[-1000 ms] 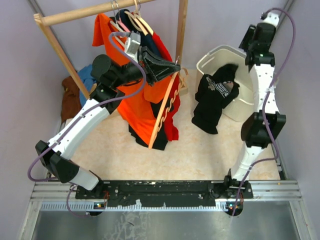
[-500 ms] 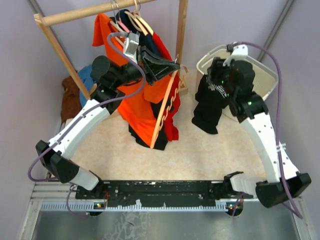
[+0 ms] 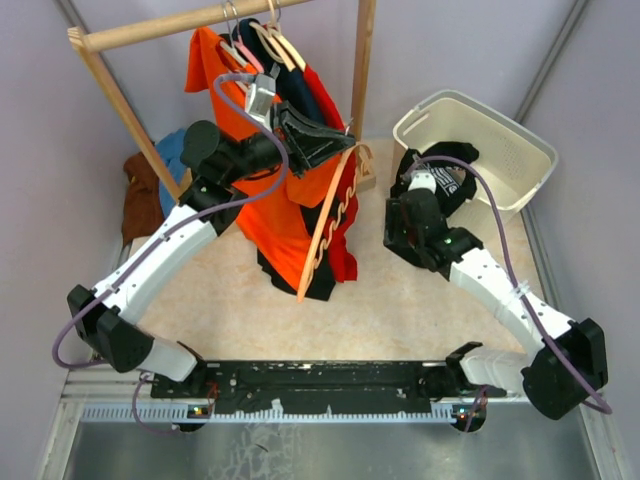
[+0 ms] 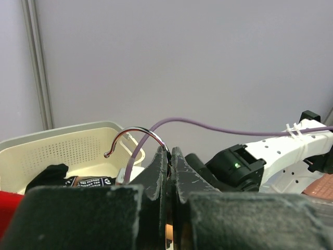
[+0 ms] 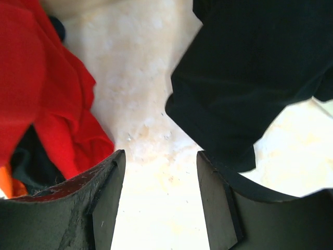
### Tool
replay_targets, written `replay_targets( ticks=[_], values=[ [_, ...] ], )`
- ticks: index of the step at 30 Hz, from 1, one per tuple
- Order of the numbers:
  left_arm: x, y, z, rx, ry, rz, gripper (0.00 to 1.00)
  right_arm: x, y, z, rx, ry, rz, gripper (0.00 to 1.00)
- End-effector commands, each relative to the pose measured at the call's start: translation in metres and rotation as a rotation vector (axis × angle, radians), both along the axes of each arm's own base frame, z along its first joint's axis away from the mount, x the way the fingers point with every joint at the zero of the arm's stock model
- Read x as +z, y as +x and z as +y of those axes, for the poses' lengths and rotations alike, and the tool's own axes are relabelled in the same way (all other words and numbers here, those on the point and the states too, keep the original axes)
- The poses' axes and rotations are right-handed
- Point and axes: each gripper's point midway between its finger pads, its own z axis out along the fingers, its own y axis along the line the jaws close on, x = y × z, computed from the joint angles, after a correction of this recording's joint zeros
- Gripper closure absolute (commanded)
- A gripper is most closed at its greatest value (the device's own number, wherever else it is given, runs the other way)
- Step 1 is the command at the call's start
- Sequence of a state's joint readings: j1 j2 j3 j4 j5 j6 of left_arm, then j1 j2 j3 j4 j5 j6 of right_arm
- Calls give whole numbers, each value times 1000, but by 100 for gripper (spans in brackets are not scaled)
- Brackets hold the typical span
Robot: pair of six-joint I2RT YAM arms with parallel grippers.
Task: Remove the t-shirt from the hanger
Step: Place the T-shirt in the bin.
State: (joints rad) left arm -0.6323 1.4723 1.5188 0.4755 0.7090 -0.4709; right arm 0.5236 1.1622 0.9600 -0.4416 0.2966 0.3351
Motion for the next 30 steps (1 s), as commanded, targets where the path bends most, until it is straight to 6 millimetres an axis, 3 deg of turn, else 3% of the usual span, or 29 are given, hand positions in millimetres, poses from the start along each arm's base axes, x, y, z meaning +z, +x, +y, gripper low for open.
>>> replay_targets(
  ticks=[1, 14, 26, 30],
  values=[
    [28, -17, 16, 8, -72, -71, 100, 6, 7, -1, -74, 58, -57, 43],
    [27, -10, 15, 30, -103, -72, 100, -53, 50, 8, -162, -7, -17, 43],
    [28, -4, 4, -21, -114, -84, 100, -88, 73, 11, -213, -61, 6, 49],
    [26, -1, 2, -20, -106, -83, 100, -91, 79, 11, -234, -55, -20, 53]
  ],
)
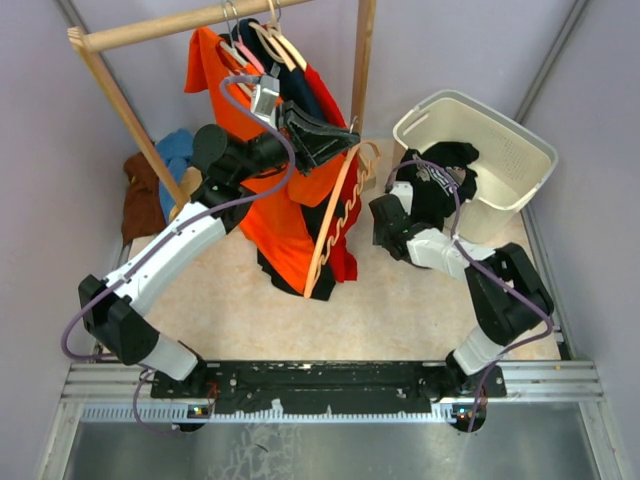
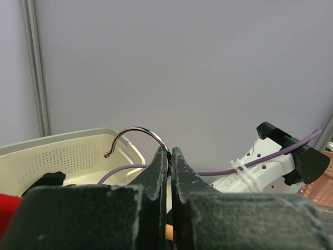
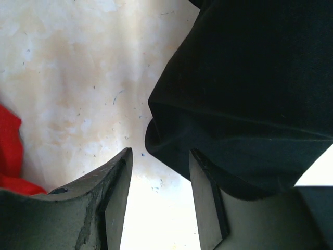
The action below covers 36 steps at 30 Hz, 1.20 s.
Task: Remove the t-shirt from the hanger
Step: Place the T-shirt in the bin.
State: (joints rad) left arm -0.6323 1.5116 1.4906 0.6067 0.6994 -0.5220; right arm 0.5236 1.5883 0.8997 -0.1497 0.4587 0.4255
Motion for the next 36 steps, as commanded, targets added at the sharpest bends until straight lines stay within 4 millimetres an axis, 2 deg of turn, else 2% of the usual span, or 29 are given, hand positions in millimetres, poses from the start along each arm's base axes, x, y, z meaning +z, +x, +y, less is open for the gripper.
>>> replay_targets(
  ticks=[1, 8, 10, 20, 31, 36],
  values=[
    [27, -8, 7, -6, -55, -76, 100, 29, 31, 10, -53, 47, -144, 53],
    [26, -6, 5, -9, -52, -75, 100, 24, 36, 8, -67, 17, -137, 57],
    [26, -6, 5, -7, -50, -73, 100, 10, 36, 7, -67, -1, -109, 58],
    [27, -8, 7, -2, -49, -77, 100, -5, 34, 5, -80, 4, -72, 60],
    [25, -8, 7, -3, -47, -75, 100, -13, 29, 0, -96, -4, -51, 82],
    [24, -7, 7, 1, -46, -73, 100, -11, 28, -2, -102, -9, -53, 99]
  ],
)
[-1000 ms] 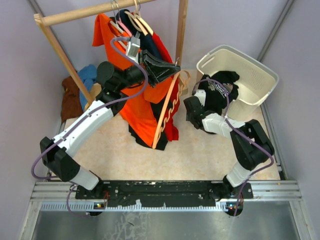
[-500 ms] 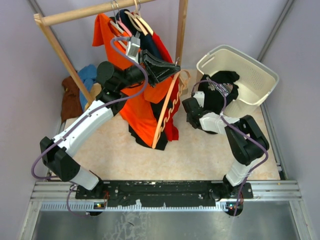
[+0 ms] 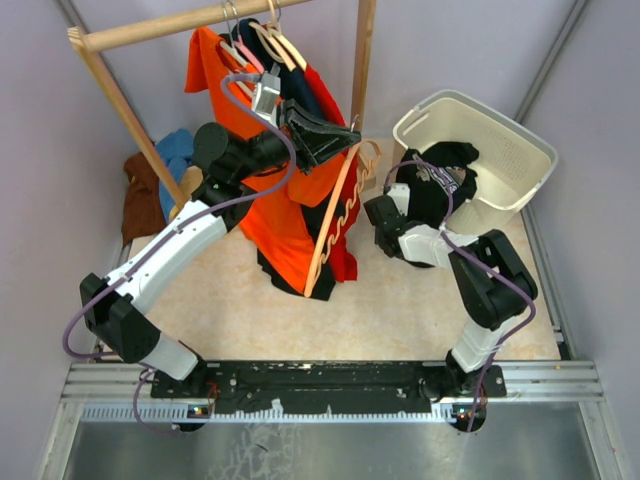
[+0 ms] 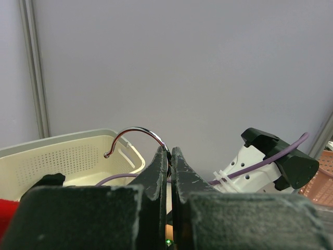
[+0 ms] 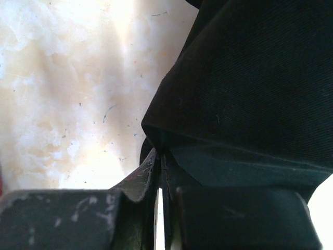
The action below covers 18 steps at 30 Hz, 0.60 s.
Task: Remove the t-shirt from the hanger
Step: Place the T-shirt in the bin.
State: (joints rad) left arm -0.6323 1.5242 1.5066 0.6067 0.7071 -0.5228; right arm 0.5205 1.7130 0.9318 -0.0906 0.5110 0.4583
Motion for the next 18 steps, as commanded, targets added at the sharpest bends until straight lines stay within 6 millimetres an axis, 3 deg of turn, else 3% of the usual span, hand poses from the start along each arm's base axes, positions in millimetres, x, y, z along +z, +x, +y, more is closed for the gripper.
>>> replay_targets(
  ticks=[1, 4, 7, 14, 18],
  values=[
    [23, -8, 9, 6, -48, -67, 100, 17, 12, -1, -41, 16, -61, 100],
    [23, -8, 10, 13, -48, -63, 100, 38, 11, -3, -34, 26, -94, 100],
    [23, -8, 12, 22, -50, -61, 100, 84, 11, -4, -18, 53, -173, 100],
    [26, -13, 18, 35, -56, -66, 100, 240, 15, -17, 24, 70, -465, 100],
    [27, -15, 20, 44, -60, -62, 100, 320, 32, -35, 28, 100, -622, 100]
  ],
)
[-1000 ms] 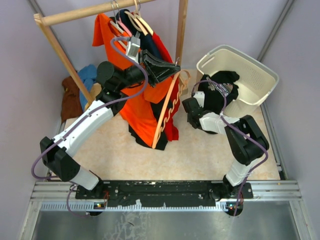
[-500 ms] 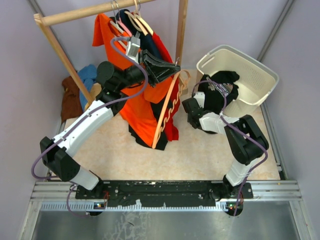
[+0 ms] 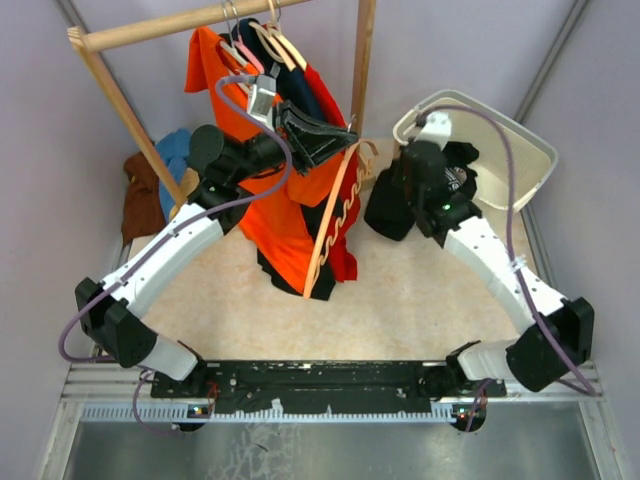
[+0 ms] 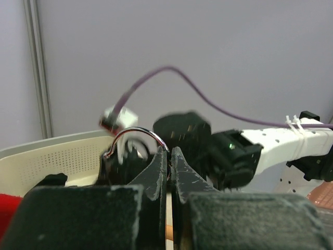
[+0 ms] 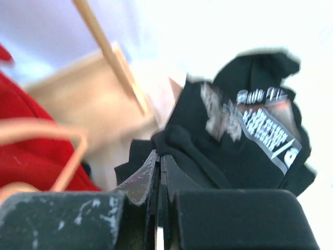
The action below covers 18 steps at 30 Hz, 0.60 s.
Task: Remove the t-shirt from the hanger
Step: Place the T-shirt in the bin.
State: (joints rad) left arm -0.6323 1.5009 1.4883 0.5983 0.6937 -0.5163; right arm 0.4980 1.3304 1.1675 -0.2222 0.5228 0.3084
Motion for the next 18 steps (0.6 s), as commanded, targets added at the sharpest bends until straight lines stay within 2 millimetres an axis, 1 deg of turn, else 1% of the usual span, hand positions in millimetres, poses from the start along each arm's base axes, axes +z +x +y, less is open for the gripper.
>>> replay_targets(
  ticks=[1, 2, 7, 10, 12, 13, 14, 15, 16, 18],
  values=[
    [26, -12, 16, 30, -57, -62, 100, 104, 21, -30, -26, 9, -222, 100],
    [25, -12, 16, 30, -56, -60, 100, 127, 27, -35, -31, 18, -265, 100],
    [23, -9, 14, 24, -53, -44, 100, 209, 52, -64, -80, 33, -433, 100],
    [21, -7, 11, 21, -48, -35, 100, 242, 71, -86, -108, 66, -506, 100],
    [19, -3, 9, 20, -42, -26, 100, 255, 84, -102, -130, 84, -530, 100],
    [19, -1, 7, 20, -39, -23, 100, 257, 93, -110, -144, 91, -534, 100],
    [18, 1, 6, 21, -36, -17, 100, 262, 99, -117, -158, 95, -552, 100],
    [18, 3, 5, 21, -34, -13, 100, 271, 100, -126, -175, 101, -580, 100],
    [18, 5, 3, 20, -33, -12, 100, 264, 115, -133, -188, 103, -573, 100],
    [17, 8, 0, 16, -30, -4, 100, 266, 128, -153, -221, 110, -583, 100]
  ],
)
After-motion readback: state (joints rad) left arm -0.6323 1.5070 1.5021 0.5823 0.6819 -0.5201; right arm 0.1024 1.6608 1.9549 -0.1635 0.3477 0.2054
